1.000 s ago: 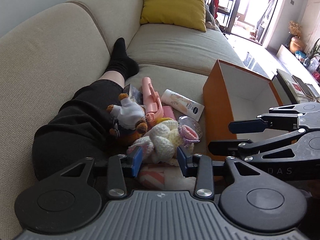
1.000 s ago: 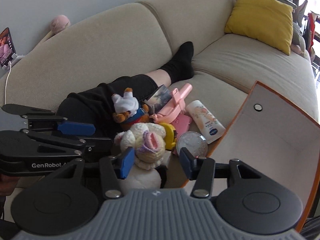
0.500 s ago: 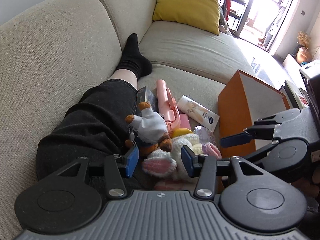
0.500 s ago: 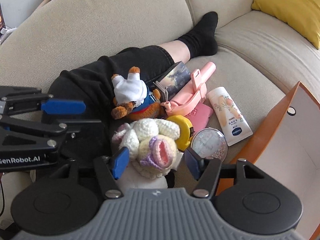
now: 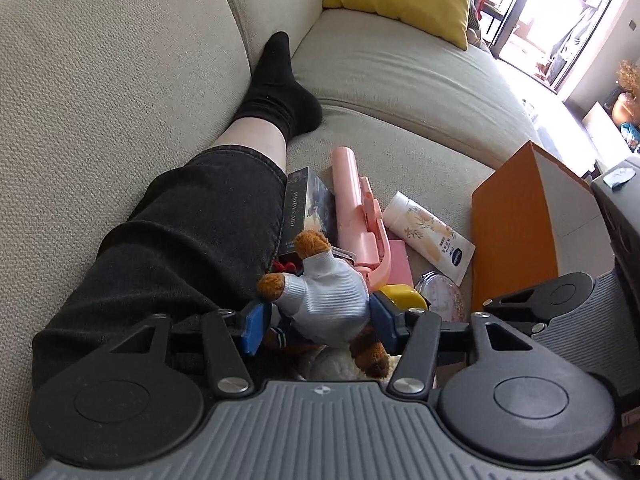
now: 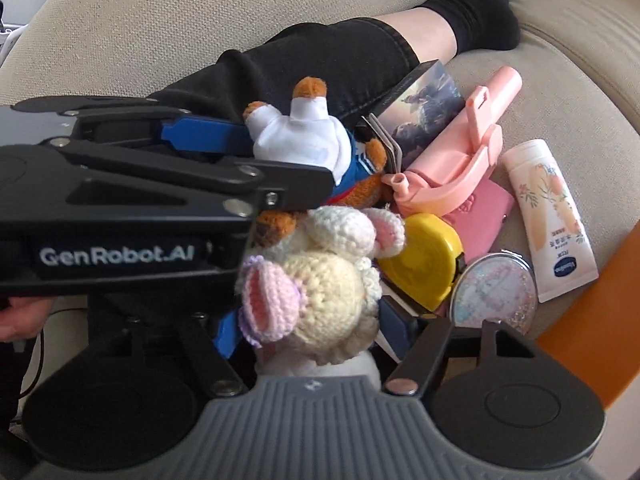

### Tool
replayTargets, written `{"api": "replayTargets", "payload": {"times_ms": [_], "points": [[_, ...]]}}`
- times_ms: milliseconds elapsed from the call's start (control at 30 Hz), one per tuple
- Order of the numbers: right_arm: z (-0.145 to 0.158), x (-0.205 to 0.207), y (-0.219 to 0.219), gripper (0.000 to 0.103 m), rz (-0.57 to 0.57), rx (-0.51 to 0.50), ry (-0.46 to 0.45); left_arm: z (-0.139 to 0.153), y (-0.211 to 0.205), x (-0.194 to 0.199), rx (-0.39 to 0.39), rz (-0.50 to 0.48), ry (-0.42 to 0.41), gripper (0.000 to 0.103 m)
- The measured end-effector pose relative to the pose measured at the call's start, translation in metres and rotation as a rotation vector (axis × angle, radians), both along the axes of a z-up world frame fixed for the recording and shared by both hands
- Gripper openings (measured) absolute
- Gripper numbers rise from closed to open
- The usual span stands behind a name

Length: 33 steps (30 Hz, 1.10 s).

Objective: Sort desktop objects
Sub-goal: 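Grasp the cream crochet bunny with the right tool while the left grasps the raccoon plush, then carry both plushes over the box and open both tools to drop them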

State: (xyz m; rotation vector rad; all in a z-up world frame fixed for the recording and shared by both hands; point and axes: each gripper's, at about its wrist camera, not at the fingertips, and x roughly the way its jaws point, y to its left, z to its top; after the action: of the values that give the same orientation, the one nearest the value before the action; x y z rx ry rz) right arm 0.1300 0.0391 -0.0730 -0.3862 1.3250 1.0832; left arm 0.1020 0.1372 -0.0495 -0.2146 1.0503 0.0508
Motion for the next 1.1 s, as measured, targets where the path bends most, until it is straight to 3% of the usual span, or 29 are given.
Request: {"api": "replayTargets", "payload": {"times_ms": [133,233,567,833,967,1100], "points": [[0.009,-0.002,-0.008,0.056,0.002,0.023,-0.043,0.0,-0.003,0.0,0.006,-0.045,-0.023,0.049],[0.017,0.001,-0.024,0.052,-0.034,0.055,-0.038,0.005,-0.005,-0.005,0.022,-0.056,-0.041,0.045],[0.068,-0.008,-0.058,0.051,-0.063,0.16,-0.177,0.059,-0.021,-0.039,0.065,-0.092,-0.191,0.043],[0.117,-0.017,-0.106,0.051,-0.131,0.248,-0.373,0.107,-0.053,-0.057,0.094,-0.161,-0.353,0.043],[0.144,-0.026,-0.139,0.051,-0.174,0.249,-0.494,0.126,-0.085,-0.055,0.12,-0.264,-0.426,0.043],[0.154,-0.029,-0.176,0.051,-0.231,0.186,-0.599,0.132,-0.132,-0.05,0.16,-0.426,-0.499,0.043]]}}
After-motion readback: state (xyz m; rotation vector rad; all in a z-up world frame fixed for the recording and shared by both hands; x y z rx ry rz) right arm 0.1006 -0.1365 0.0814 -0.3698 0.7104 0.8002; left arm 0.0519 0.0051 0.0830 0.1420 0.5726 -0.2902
